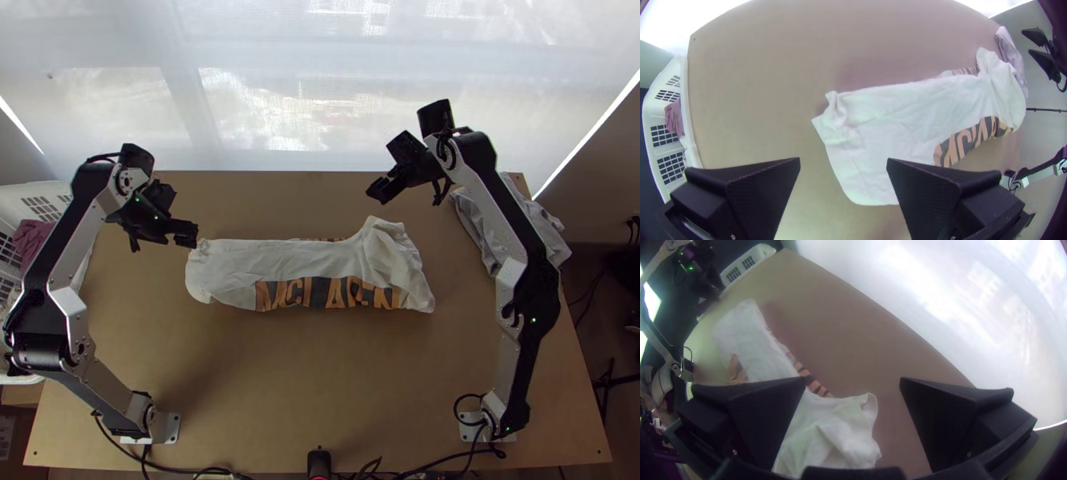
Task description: Fold the t-shirt
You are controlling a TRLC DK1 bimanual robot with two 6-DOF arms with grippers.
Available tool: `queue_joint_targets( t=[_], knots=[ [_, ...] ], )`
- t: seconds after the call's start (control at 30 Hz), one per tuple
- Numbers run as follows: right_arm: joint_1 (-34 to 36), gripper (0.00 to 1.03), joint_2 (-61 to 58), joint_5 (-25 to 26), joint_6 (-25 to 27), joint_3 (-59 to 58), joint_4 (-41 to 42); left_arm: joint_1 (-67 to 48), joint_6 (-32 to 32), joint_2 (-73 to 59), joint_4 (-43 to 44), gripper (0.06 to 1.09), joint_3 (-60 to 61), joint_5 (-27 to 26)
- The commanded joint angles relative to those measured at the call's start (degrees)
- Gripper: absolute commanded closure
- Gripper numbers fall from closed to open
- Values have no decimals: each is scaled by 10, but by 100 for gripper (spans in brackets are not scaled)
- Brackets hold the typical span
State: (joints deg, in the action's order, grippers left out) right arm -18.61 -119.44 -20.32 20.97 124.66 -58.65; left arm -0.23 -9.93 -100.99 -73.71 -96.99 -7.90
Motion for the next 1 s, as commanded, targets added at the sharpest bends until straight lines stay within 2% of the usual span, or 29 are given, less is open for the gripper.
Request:
queue_joint_targets(
  t=[0.0,0.2,0.37,0.53,0.97],
  knots=[
    [-49,4,112,0,-11,-88,-8,6,-5,58,-5,13,83,-1],
    [-110,4,209,0,-13,-268,37,-8,18,51,70,13,138,-1],
    [-136,4,242,3,-12,-386,84,-18,45,18,112,13,152,-1],
    [-140,4,226,9,-10,-433,124,-28,61,-10,139,13,150,-1],
    [-147,4,141,32,-13,-451,170,-33,62,-54,165,13,144,-1]
  ],
)
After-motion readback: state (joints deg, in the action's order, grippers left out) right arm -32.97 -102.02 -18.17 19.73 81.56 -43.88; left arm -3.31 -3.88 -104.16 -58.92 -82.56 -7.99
